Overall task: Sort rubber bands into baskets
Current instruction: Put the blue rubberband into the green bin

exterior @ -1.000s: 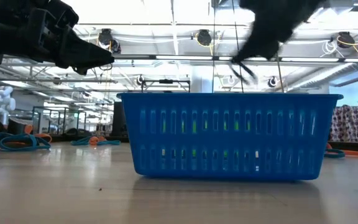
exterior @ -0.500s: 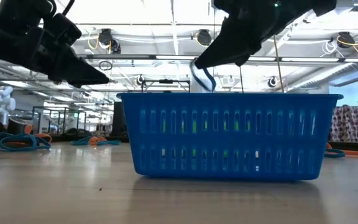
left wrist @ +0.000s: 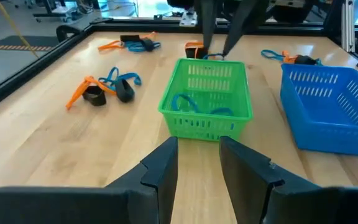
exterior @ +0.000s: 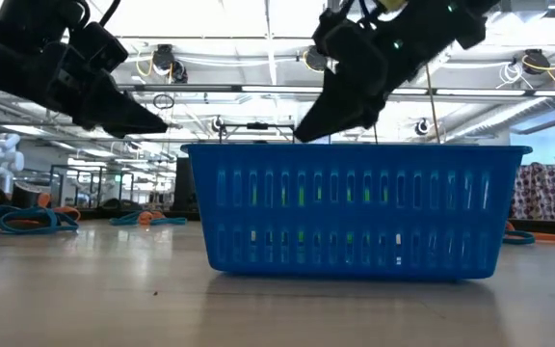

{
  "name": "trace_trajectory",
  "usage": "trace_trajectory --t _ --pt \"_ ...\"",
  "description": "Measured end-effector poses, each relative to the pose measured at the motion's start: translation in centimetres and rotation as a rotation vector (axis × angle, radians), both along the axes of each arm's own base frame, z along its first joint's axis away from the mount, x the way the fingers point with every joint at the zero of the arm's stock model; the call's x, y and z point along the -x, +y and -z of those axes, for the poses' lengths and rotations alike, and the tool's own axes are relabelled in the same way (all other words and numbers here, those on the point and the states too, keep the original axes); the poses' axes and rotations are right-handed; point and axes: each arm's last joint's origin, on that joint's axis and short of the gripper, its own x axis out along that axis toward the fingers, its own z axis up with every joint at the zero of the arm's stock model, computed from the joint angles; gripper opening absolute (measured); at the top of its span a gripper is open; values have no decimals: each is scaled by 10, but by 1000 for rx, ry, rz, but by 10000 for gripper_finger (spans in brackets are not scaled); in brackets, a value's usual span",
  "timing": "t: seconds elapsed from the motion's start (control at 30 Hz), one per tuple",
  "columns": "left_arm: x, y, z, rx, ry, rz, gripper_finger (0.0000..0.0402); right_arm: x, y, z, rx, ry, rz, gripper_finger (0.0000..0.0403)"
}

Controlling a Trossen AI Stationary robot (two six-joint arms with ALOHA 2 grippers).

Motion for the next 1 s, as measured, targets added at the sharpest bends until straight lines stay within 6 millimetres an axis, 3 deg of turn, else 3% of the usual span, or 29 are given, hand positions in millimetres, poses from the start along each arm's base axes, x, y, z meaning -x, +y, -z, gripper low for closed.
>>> trace_trajectory --t 0.13,0.27,0.37,0.63,0.8,1.0 --pt "1 0 3 100 73 -37 127 -13 2 -25 17 -107 -24 109" --pt "-4 0 -11 170 182 -80 127 -30 6 -38 47 -194 -84 109" --pt "-3 2 -18 152 246 -179 127 -52 6 -28 51 -190 -137 109" --pt "12 19 -20 -63 272 -763 127 -131 -5 1 113 -173 -176 110" --pt "18 27 -18 -129 296 -880 127 -179 -15 31 105 -203 -261 110" --pt "27 38 -15 -211 368 -1000 127 -216 -25 61 79 -222 -305 110"
